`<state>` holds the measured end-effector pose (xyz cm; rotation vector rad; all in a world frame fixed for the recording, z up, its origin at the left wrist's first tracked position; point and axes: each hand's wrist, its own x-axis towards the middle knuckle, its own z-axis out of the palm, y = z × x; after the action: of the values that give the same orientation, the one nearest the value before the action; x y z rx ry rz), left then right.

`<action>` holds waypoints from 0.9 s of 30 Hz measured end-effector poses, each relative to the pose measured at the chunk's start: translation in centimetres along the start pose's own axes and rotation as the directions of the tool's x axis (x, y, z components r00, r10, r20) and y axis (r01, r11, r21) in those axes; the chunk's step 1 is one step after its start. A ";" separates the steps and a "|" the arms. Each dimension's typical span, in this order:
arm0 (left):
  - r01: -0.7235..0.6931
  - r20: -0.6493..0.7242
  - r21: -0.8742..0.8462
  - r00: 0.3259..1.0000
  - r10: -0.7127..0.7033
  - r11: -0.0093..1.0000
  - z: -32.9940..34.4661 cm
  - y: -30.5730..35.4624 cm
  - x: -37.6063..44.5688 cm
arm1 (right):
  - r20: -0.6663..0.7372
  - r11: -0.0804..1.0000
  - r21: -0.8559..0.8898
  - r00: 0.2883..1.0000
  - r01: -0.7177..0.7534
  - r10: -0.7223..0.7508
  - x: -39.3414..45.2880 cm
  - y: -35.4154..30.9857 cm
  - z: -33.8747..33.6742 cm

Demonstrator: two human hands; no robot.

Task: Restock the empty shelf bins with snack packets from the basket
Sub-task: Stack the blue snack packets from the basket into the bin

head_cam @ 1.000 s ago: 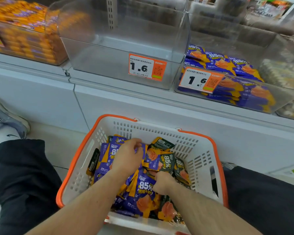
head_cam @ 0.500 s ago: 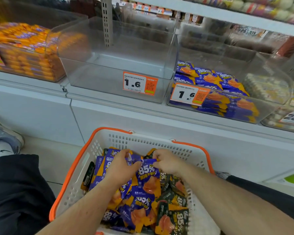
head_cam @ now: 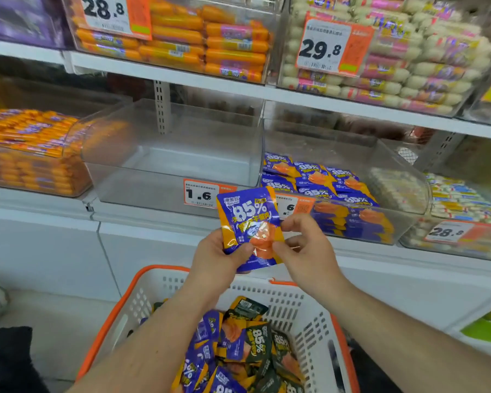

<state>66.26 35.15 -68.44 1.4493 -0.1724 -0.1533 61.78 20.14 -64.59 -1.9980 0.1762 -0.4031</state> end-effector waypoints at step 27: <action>-0.153 0.121 0.988 0.847 0.518 0.018 6.0 4.1 11.7 | -0.159 0.920 -0.031 0.911 -0.390 0.381 23.5 3.4 -8.7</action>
<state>76.43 27.41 -63.39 2.7672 -0.4594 0.8004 80.82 4.32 -59.34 -1.9343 0.6755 -0.2930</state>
